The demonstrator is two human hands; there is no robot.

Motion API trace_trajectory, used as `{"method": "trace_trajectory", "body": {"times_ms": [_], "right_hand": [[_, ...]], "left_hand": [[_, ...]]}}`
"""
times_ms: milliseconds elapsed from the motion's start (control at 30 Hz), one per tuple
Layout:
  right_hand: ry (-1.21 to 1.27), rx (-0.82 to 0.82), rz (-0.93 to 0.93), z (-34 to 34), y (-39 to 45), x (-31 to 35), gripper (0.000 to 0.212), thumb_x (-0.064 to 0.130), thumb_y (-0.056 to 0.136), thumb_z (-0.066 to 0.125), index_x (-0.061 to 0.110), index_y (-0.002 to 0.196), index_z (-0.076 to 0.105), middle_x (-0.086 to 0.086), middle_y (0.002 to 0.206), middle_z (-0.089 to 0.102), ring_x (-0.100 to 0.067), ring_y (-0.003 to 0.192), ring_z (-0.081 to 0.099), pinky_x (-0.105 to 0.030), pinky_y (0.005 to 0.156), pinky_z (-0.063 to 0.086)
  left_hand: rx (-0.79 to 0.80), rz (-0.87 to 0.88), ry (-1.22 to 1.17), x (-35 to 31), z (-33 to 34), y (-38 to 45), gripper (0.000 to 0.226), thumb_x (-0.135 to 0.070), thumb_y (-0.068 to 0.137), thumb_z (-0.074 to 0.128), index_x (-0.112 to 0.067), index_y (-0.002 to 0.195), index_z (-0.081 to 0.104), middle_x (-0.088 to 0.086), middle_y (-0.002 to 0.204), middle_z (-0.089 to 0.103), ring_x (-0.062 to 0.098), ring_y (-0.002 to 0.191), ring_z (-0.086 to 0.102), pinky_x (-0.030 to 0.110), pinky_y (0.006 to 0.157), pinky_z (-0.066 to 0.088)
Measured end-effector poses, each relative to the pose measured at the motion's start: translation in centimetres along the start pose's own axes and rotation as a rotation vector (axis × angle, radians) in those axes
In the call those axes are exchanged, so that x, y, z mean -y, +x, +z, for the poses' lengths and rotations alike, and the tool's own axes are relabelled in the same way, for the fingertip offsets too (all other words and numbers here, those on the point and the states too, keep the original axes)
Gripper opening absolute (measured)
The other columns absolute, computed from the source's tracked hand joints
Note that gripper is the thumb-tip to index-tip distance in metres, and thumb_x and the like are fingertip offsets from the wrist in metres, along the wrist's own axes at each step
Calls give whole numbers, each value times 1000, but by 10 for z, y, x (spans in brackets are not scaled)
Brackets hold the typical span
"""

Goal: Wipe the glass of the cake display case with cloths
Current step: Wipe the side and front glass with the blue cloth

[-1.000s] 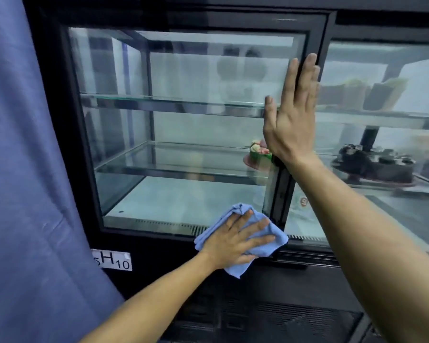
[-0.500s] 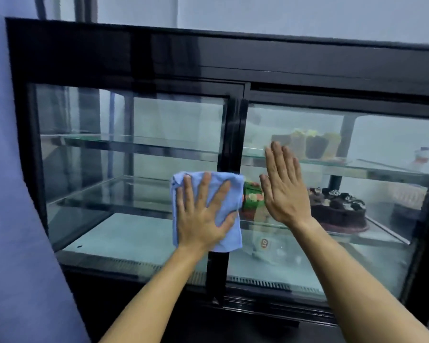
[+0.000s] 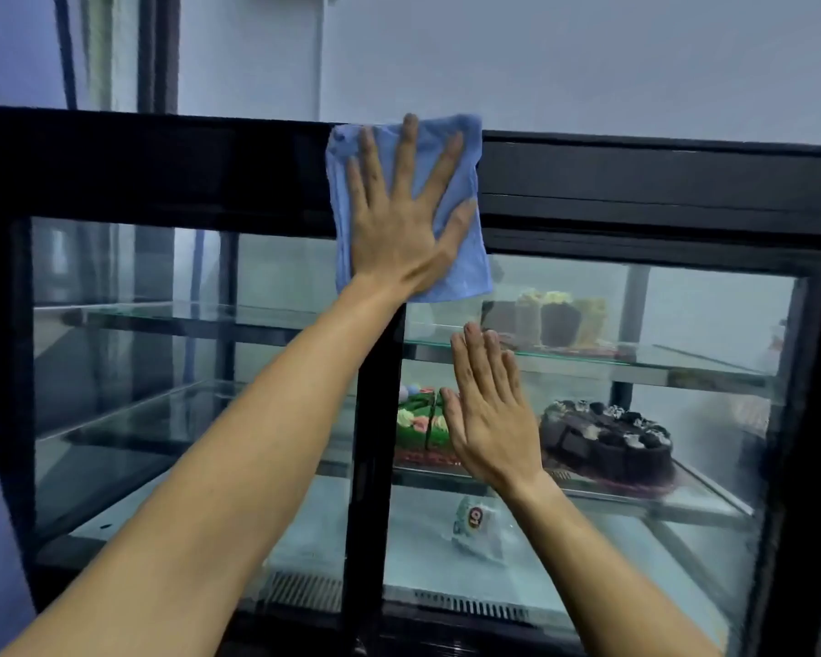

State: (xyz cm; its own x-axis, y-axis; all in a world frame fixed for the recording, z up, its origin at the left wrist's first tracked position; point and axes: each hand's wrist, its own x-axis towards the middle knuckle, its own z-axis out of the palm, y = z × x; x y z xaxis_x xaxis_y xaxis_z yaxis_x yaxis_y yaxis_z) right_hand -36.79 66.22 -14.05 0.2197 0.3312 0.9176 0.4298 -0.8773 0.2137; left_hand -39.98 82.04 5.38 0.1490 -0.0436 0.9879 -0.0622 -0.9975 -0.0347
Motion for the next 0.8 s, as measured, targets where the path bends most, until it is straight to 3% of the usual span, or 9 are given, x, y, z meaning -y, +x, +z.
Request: {"method": "trace_trajectory", "body": {"times_ms": [67,233,400,467,533,600,667,800], "right_hand": [[7,10,0,-5,-8,-5,63,33,109,36,11,164,16,-9,173,6,-26,160,4,-47,130,10],[-98,-17,50,-20,-9,-44,66,36,107,38,13,164,16,-12,173,6,-29,160,3,-50,129,12],[-139,-74,47,-9,-6,-53,64,39,107,37,16,164,21,-14,171,13,-33,159,9,-51,129,15],[-129,-87,39,-9,-7,-55,63,38,107,39,16,163,23,-14,171,14,-32,159,11,-50,129,16],[-125,-80,20,-11,-8,-58,64,38,107,40,16,164,22,-14,171,13,-32,159,11,-50,129,16],[-127,-74,13,-14,-6,-59,63,38,108,37,16,164,21,-14,172,12,-32,159,10,-49,129,13],[-122,-82,24,-16,-6,-56,62,37,108,35,15,164,22,-14,172,11,-31,159,9,-47,130,10],[-117,-94,73,-21,-15,-62,65,39,107,35,9,163,22,-15,172,10,-32,159,9,-49,129,12]], "left_hand": [[3,68,8,20,-3,7,69,-71,103,20,-42,165,12,6,174,5,49,157,-1,62,126,0],[-40,-209,20,32,-6,15,71,-74,100,16,-45,164,6,9,174,0,54,155,-3,65,124,-3],[13,159,48,-23,0,10,70,-74,100,16,-45,163,14,8,174,5,56,154,-2,69,122,-1],[9,193,44,-16,-2,11,68,-73,101,18,-44,164,16,5,174,5,52,155,-3,67,124,-2],[-6,48,16,3,-5,13,67,-70,102,18,-45,164,11,4,175,2,49,156,-3,63,125,-4],[-20,-210,-30,19,-6,16,67,-71,102,16,-46,163,6,5,174,-1,50,156,-4,62,125,-4],[-75,-330,6,7,-2,17,67,-73,101,14,-47,162,12,10,174,7,54,154,3,65,125,3],[-80,-5,8,-76,10,25,66,-72,101,20,-46,161,21,10,173,14,57,153,6,68,123,3]]}}
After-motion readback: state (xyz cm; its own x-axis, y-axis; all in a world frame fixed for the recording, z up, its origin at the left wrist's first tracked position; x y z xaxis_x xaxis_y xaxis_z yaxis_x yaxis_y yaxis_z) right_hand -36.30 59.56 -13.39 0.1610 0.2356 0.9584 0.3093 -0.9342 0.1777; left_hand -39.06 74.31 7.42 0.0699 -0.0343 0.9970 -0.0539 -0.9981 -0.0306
